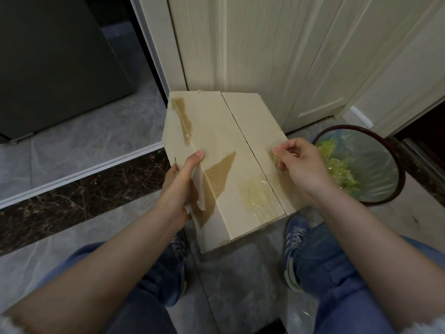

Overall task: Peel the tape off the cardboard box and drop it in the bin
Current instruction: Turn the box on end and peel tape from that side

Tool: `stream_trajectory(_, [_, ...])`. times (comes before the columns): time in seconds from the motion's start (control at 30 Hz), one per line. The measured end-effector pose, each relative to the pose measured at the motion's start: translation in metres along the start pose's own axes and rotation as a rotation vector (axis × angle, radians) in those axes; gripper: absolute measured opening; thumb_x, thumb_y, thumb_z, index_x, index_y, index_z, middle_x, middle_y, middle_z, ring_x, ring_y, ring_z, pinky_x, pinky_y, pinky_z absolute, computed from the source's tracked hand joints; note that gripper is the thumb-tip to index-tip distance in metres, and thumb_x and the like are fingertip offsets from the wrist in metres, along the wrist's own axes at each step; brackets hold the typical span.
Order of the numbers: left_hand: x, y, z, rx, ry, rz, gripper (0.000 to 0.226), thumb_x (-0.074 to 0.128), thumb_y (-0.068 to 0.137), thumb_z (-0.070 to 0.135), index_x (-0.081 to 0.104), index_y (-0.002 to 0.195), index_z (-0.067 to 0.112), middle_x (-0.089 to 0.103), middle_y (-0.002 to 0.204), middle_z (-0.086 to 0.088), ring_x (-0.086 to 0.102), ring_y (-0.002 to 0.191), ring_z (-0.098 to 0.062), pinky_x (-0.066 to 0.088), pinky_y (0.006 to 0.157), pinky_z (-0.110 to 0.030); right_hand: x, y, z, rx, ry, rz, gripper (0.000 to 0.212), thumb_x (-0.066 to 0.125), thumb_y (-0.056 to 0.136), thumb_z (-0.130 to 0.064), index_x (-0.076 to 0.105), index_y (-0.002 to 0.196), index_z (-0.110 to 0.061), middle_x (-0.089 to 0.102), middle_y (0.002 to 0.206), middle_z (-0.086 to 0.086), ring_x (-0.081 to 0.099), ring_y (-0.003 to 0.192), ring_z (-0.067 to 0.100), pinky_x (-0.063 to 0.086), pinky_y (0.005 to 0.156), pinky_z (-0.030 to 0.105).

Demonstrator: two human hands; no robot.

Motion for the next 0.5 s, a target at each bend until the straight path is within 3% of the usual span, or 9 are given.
stream_trajectory(0.1, [0.0003,0.0024,-0.0007,-0.018,-0.007,-0.003,0.151,0.082,0.012,0.087,0.043,0.150,0.039,0.055,0.142,-0.001,0.053,0.129,-0.033,0.040,0.109,-0.062,0.0017,0.0014,0.0002,0.032,0.151,0.001,0.017,0.060,0.097,-0.008,0.054,0.083,-0.015,0.068,0.080,0.016,0.067,0.074,0.009,0.047,0.063,0.024])
stream_trajectory(0.2, [0.0000,0.0035,-0.0014,-0.021,-0.006,-0.003,0.150,0.082,0.014,0.086,0.041,0.151,0.040,0.056,0.142,0.000,0.054,0.128,-0.032,0.039,0.108,-0.064,0.0010,0.0040,0.0006,0.142,0.342,-0.009,0.016,0.054,0.099,-0.001,0.052,0.085,-0.008,0.071,0.080,0.011,0.064,0.087,0.021,0.040,0.053,0.016])
stream_trajectory(0.37, [-0.0004,0.0014,0.0000,0.016,-0.025,-0.006,0.131,0.086,0.027,0.078,0.048,0.146,0.038,0.064,0.131,0.002,0.061,0.118,-0.027,0.044,0.107,-0.057,0.0007,0.0039,0.0059,0.239,0.384,0.003,0.017,0.054,0.099,-0.002,0.053,0.084,-0.010,0.071,0.087,0.012,0.048,0.054,0.006,0.039,0.053,0.017])
stream_trajectory(0.5, [0.0008,0.0000,0.0013,0.016,-0.020,-0.003,0.127,0.086,0.034,0.075,0.045,0.148,0.037,0.061,0.129,0.004,0.058,0.120,-0.027,0.043,0.109,-0.057,0.0001,0.0038,0.0042,0.265,0.398,0.019,0.017,0.052,0.100,-0.004,0.052,0.085,-0.012,0.065,0.077,0.007,0.042,0.053,0.007,0.037,0.050,0.018])
Point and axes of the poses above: each hand's wrist, its own y-axis towards the middle knuckle, its own x-axis out of the palm, z = x × y, the point moved 4 cm from there along y, towards the middle knuckle
